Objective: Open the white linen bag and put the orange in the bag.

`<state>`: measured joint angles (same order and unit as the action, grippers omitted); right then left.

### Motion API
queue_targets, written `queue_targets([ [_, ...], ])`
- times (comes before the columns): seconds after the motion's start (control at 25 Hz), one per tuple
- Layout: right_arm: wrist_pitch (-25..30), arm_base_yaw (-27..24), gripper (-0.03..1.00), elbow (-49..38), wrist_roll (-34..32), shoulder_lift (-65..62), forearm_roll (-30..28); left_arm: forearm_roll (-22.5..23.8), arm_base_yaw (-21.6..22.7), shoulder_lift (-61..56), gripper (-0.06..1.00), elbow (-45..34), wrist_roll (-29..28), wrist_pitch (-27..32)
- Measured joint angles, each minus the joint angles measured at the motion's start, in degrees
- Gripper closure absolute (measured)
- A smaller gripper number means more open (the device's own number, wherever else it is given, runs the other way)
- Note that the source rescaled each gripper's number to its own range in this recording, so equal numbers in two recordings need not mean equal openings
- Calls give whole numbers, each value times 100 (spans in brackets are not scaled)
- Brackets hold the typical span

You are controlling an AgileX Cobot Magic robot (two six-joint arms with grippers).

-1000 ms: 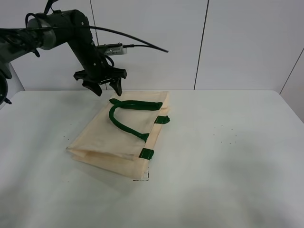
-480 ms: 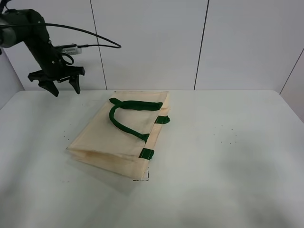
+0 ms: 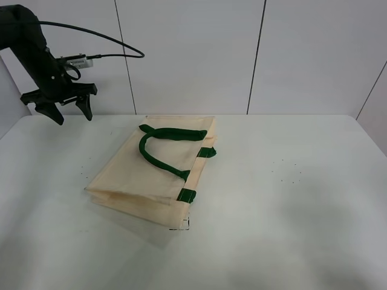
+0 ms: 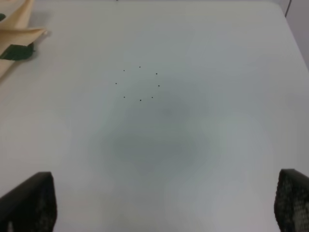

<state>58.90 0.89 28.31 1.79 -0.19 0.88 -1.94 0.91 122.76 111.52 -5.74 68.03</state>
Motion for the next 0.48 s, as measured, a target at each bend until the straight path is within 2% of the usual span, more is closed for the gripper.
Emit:
queue_targets([
  [0.2,0,0,-3,0,0,0,0,0,0,-1161,-1,-1521,37,-5],
  [0.48,0,0,-3,0,0,0,0,0,0,-3542,-1,-4050,37,-5],
])
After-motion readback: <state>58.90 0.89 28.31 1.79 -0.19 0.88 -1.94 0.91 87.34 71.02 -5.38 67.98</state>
